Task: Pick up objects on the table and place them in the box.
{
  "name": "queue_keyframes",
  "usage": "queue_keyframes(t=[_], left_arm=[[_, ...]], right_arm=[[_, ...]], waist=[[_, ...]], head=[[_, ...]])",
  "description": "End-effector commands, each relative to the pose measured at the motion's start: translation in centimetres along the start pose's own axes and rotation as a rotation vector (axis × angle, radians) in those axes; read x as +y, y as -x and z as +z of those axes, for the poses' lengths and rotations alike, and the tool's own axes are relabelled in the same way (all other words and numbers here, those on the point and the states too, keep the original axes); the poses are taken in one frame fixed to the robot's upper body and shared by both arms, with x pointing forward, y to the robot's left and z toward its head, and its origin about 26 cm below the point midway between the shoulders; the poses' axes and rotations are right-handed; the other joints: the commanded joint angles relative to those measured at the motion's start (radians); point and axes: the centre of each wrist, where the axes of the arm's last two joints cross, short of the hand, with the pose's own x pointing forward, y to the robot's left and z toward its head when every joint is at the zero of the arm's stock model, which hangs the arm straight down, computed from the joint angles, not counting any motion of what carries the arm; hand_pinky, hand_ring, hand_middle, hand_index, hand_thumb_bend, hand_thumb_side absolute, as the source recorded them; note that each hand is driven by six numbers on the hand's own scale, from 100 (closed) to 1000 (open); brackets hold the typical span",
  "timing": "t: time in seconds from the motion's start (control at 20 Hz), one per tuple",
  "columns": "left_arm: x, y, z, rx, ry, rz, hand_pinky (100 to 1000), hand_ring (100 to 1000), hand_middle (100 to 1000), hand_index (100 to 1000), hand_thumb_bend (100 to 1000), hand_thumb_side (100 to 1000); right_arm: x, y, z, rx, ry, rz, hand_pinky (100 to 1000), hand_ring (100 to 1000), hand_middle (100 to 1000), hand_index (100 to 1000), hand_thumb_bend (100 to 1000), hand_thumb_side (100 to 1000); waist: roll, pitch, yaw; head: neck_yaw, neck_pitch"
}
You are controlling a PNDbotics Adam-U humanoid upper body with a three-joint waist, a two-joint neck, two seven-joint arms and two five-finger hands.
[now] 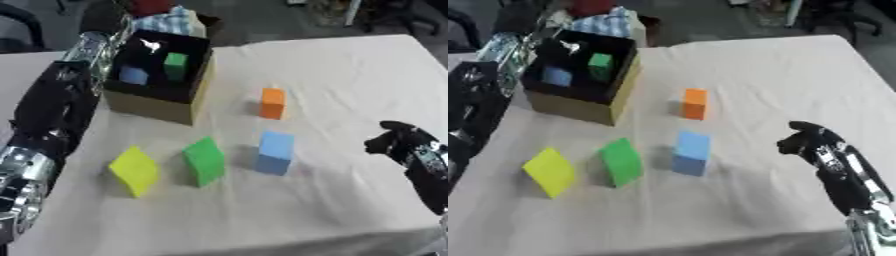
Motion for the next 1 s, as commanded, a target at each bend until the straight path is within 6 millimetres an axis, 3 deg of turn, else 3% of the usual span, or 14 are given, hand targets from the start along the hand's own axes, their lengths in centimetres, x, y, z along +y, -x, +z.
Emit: queue_keyframes(t=[0.05, 0.25, 0.4, 0.7, 1.0], left_arm=[[4.4, 2.2, -0.4, -0.012, -0.154, 0.059, 788, 648, 722, 891, 488, 536], [8.0, 4.4, 1.2, -0.113, -0.213, 0.116, 763, 590, 617, 821, 472, 471], [9.5, 6.3, 3.0, -0.222, -0.146, 0.152, 764, 583, 606, 817, 448, 479], [10.3, 8.5, 6.9, -0.469, 0.050, 0.154, 787, 624, 658, 839, 428, 473], [8.9, 8.1, 9.9, -0.690, 0.240, 0.157, 802, 668, 699, 850, 392, 458]], right_arm=[[-0.4, -0.6, -0.2, -0.018, -0.001, 0.018, 732, 711, 580, 813, 100, 721], [-0.6, -0.5, -0.1, -0.014, 0.005, 0.024, 732, 711, 580, 813, 100, 722], [-0.7, -0.5, 0.0, -0.011, 0.006, 0.027, 732, 711, 580, 813, 100, 721], [-0.9, -0.5, 0.2, -0.001, 0.010, 0.036, 732, 711, 580, 813, 100, 718], [-1.0, -0.3, 0.4, 0.009, 0.007, 0.043, 732, 710, 579, 813, 100, 716]], waist=[[0.001, -0.001, 0.004], [0.004, -0.003, 0.017], [0.007, -0.005, 0.025], [0.014, -0.015, 0.040], [0.019, -0.026, 0.053]], head=[[-0.008, 0.005], [-0.017, 0.005], [-0.025, 0.005], [-0.039, 0.005], [-0.051, 0.005]])
